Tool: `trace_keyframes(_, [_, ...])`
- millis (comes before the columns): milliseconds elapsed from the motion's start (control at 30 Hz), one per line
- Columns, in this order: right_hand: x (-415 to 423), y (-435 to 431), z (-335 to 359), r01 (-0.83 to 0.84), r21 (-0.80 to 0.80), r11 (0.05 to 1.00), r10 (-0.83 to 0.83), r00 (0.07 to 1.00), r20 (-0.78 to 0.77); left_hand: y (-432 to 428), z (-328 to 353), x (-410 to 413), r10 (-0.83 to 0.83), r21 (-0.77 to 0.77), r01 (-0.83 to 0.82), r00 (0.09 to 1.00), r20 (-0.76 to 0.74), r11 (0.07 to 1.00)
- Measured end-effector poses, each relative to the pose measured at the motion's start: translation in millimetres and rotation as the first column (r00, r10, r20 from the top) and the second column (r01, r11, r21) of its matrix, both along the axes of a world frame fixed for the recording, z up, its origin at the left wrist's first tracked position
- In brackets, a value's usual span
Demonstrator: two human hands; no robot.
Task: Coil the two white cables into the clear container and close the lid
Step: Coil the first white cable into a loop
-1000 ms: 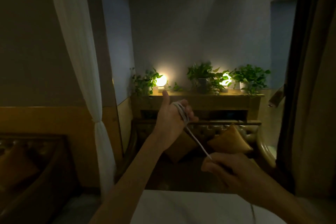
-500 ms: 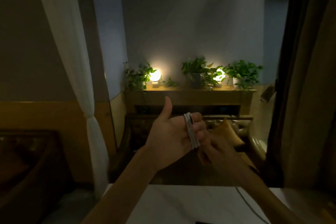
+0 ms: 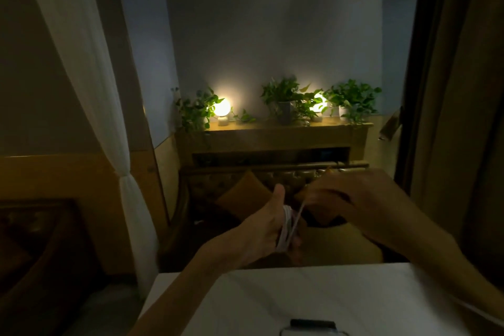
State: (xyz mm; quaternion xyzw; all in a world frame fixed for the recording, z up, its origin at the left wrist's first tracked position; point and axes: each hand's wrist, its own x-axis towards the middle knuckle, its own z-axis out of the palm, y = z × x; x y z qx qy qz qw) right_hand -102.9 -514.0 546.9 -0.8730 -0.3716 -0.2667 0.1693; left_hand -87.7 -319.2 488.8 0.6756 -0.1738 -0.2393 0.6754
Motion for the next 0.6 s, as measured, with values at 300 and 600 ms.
trace_keyframes(300, [27.6,53.0,-74.0,-0.093,0.32,0.943,0.199,0.927,-0.319,24.0,46.1,-13.0,-0.234,-0.728,0.153,0.972,-0.01,0.669])
trace_keyframes(600, [0.6,34.5,-31.8,0.096,-0.262,0.96,-0.139,0.979,-0.15,10.6,14.7,20.0,0.305,-0.121,-0.319,0.944,-0.123,0.94])
